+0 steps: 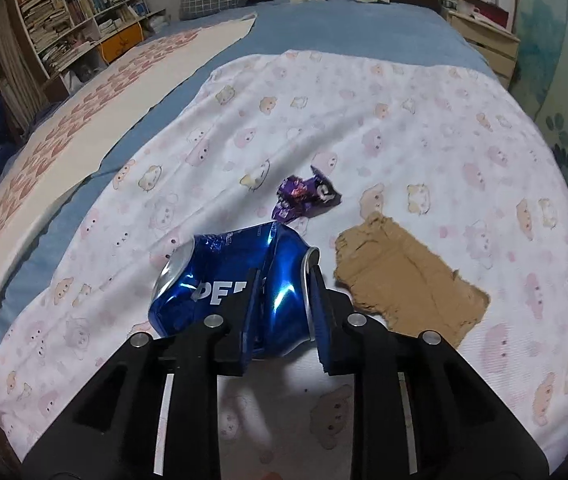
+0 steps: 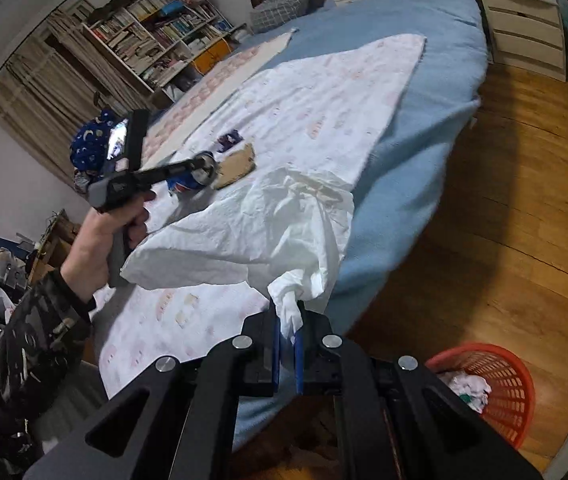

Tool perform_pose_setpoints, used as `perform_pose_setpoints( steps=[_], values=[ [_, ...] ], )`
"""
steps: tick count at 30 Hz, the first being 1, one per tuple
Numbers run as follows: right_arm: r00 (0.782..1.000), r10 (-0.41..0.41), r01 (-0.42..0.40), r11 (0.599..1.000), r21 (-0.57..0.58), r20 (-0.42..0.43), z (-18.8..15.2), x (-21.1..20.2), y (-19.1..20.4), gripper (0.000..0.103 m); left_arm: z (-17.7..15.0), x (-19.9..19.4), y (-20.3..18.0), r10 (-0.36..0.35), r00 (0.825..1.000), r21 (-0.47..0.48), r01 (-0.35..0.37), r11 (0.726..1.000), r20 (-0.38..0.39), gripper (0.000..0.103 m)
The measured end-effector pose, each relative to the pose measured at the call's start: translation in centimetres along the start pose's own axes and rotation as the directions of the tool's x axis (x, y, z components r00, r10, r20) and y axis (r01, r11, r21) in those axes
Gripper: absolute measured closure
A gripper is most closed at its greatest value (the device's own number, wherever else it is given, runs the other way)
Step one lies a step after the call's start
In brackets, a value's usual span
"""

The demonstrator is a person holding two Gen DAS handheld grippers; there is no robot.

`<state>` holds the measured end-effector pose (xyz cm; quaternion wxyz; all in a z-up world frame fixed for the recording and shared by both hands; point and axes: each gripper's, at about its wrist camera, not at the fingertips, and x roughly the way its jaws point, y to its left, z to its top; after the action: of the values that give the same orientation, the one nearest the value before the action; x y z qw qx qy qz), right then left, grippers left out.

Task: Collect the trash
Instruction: 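Grasp the blue Pepsi can with the left tool while the right tool grasps the white plastic bag, then carry the can and bag over the red wastebasket and open both tools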

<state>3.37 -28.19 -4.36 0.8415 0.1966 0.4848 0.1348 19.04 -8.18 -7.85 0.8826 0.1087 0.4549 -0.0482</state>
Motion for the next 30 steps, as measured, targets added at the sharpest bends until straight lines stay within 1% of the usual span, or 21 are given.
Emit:
perform_pose_setpoints(
  steps=[2, 3, 4, 5, 7, 10, 12, 13, 14, 15, 16, 18, 20, 21, 22, 24, 25, 27, 30],
  values=[
    [1.0, 0.003, -0.002, 1.0, -0.01, 0.015, -0.3, -1.4, 0.0, 0.097, 0.1, -1.1, -0.4, -0.014, 1.0, 0.004, 0.014, 1.0, 0.026, 0.08],
    [1.0, -0.004, 0.004, 1.0, -0.015, 0.024, -0.3, -1.9, 0.0, 0.097, 0.0, -2.5, -0.9, 0.018, 0.998, 0.031, -0.02, 0.999, 0.057, 0.08],
    [0.999, -0.004, 0.004, 1.0, -0.007, 0.035, -0.4, -2.6, 0.0, 0.097, 0.1, -3.2, -1.4, 0.034, 0.996, 0.049, -0.038, 0.998, 0.079, 0.08],
    [0.999, 0.0, 0.0, 1.0, 0.012, 0.044, -0.4, -3.3, -0.2, 0.097, 0.0, -4.8, -2.0, 0.033, 0.993, 0.065, -0.041, 0.997, 0.111, 0.08],
    [0.998, -0.012, 0.01, 0.999, 0.039, 0.06, -0.9, -4.8, -0.4, 0.097, -0.3, -8.0, -3.0, 0.014, 0.989, 0.084, -0.027, 0.996, 0.149, 0.08],
    [0.996, -0.017, 0.012, 0.998, 0.062, 0.083, -1.8, -7.4, -0.6, 0.097, -1.3, -14.4, -5.4, -0.048, 0.975, 0.12, 0.022, 0.993, 0.217, 0.08],
    [0.995, -0.041, 0.036, 0.998, 0.055, 0.095, -2.3, -9.6, -0.6, 0.097, -2.1, -18.6, -7.7, -0.116, 0.962, 0.154, 0.08, 0.985, 0.245, 0.08],
    [0.993, -0.056, 0.051, 0.997, 0.055, 0.1, -2.7, -11.0, -0.7, 0.097, -3.0, -21.4, -9.7, -0.162, 0.954, 0.196, 0.113, 0.974, 0.253, 0.08],
    [0.991, -0.081, 0.076, 0.995, 0.059, 0.102, -3.2, -12.4, -1.0, 0.097, -3.6, -22.7, -10.9, -0.195, 0.949, 0.212, 0.144, 0.967, 0.246, 0.08],
    [0.989, -0.102, 0.095, 0.993, 0.064, 0.105, -3.5, -13.3, -1.2, 0.097, -4.4, -24.0, -12.3, -0.239, 0.943, 0.227, 0.187, 0.956, 0.233, 0.08],
    [0.984, -0.142, 0.135, 0.988, 0.072, 0.105, -4.4, -14.8, -1.8, 0.097, -5.4, -25.3, -14.2, -0.289, 0.934, 0.251, 0.234, 0.939, 0.211, 0.08],
    [0.977, -0.182, 0.173, 0.981, 0.086, 0.112, -5.4, -16.7, -2.7, 0.097, -7.8, -26.7, -18.3, -0.383, 0.91, 0.274, 0.333, 0.902, 0.157, 0.08],
    [0.969, -0.22, 0.206, 0.97, 0.13, 0.11, -7.0, -18.1, -4.4, 0.096, -9.6, -26.5, -21.5, -0.435, 0.894, 0.279, 0.393, 0.876, 0.105, 0.08],
    [0.967, -0.233, 0.214, 0.963, 0.167, 0.103, -8.1, -18.5, -5.8, 0.096, -10.7, -25.8, -23.6, -0.464, 0.883, 0.275, 0.431, 0.86, 0.067, 0.08],
    [0.968, -0.234, 0.214, 0.959, 0.186, 0.094, -8.8, -18.4, -6.5, 0.096, -11.5, -25.2, -24.9, -0.474, 0.879, 0.274, 0.445, 0.853, 0.047, 0.08],
    [0.968, -0.241, 0.216, 0.945, 0.247, 0.076, -10.6, -17.8, -8.8, 0.096, -13.8, -23.0, -28.7, -0.493, 0.87, 0.288, 0.474, 0.832, -0.007, 0.08],
    [0.968, -0.247, 0.222, 0.931, 0.291, 0.051, -12.2, -17.0, -10.4, 0.097, -14.6, -22.2, -29.7, -0.495, 0.869, 0.293, 0.48, 0.827, -0.026, 0.08],
    [0.967, -0.253, 0.232, 0.914, 0.332, 0.021, -13.7, -15.4, -12.2, 0.097, -17.2, -19.1, -32.5, -0.498, 0.862, 0.298, 0.5, 0.813, -0.088, 0.08],
    [0.965, -0.26, 0.255, 0.888, 0.382, -0.04, -16.2, -11.8, -15.4, 0.097, -20.1, -14.9, -35.1, -0.485, 0.862, 0.298, 0.506, 0.809, -0.147, 0.08]
  ],
)
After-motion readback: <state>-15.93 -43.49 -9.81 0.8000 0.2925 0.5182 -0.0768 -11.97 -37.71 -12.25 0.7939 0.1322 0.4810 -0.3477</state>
